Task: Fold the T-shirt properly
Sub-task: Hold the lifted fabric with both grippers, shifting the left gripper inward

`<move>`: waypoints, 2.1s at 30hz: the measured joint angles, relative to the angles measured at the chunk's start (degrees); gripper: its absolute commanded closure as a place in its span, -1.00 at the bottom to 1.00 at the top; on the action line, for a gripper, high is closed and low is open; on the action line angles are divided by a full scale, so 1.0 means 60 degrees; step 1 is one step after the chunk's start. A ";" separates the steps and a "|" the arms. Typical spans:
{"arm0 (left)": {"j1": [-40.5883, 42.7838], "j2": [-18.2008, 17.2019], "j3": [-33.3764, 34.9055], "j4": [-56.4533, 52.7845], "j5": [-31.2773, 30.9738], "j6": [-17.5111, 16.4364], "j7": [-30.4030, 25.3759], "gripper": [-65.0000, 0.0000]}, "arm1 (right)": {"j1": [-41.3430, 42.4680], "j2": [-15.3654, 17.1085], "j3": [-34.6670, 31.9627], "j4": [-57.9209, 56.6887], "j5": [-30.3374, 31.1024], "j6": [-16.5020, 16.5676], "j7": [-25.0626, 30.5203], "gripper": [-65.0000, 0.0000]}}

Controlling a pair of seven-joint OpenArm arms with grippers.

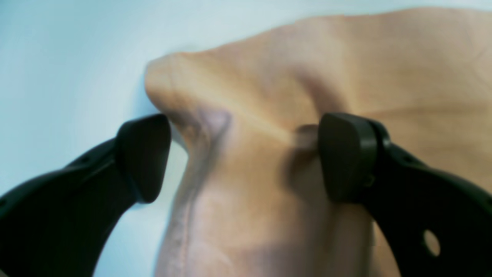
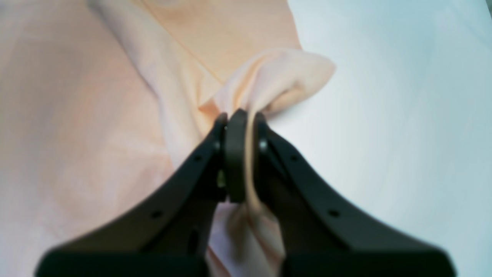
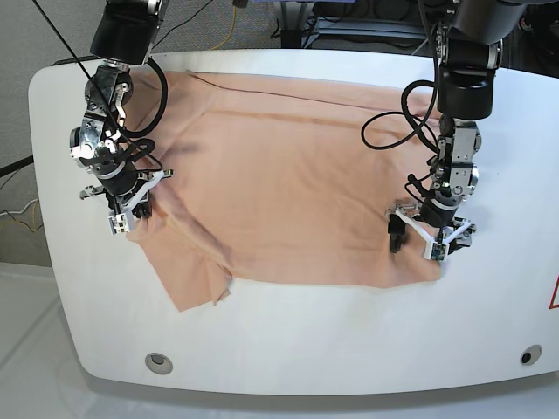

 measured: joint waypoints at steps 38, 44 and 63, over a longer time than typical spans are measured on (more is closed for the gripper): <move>0.0412 0.0087 0.0026 0.0725 0.0120 -0.0404 0.0361 0.92 | -0.0055 0.0000 0.0004 0.0634 0.0018 0.0022 -0.0470 1.00; 0.0619 0.0044 -0.0018 0.1071 0.0149 -0.1220 0.0401 0.92 | -0.0047 -0.0138 0.0036 0.0634 0.0018 0.0015 -0.0466 1.00; 0.1461 0.0066 0.0029 0.2900 0.0335 -0.1341 0.0991 0.92 | -0.0055 -0.0270 0.0018 0.0925 0.0015 0.0025 -0.0503 1.00</move>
